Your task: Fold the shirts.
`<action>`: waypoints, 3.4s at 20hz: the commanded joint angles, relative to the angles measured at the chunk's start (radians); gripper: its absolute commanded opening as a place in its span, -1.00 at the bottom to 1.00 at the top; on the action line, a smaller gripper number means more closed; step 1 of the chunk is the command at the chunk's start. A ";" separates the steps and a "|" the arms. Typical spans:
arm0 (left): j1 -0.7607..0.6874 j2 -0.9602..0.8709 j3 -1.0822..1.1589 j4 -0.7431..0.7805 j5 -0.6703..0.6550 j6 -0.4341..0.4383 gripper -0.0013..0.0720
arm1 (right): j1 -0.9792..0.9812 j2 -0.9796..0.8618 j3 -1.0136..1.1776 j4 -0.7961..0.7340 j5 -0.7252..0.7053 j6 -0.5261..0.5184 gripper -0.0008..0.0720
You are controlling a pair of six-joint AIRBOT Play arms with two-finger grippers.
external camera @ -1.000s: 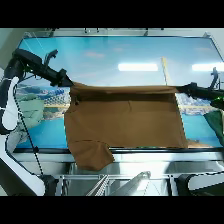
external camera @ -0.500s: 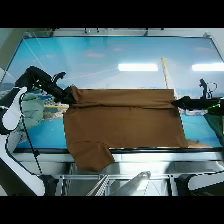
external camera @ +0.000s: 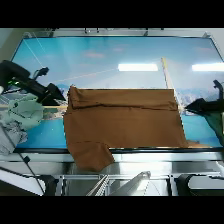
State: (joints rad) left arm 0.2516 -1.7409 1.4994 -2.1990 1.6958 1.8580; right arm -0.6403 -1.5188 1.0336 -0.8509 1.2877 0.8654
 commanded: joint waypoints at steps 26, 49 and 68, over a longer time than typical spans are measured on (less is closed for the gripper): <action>-0.259 0.600 -1.256 -0.182 -0.634 -0.101 0.58 | -0.069 0.143 -0.282 -0.046 -0.049 0.011 -0.03; -0.286 0.818 -1.224 -0.187 -0.638 -0.093 -0.90 | -0.071 0.120 -0.315 -0.323 0.019 0.119 0.30; -0.286 0.818 -1.061 -0.187 -0.573 -0.093 -0.90 | -0.069 0.056 -0.248 -0.040 0.227 0.074 -0.93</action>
State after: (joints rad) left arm -0.0341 -0.9245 0.3752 -2.3848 1.0962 1.7649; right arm -0.7086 -1.4849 0.7574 -0.9829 1.4433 0.9497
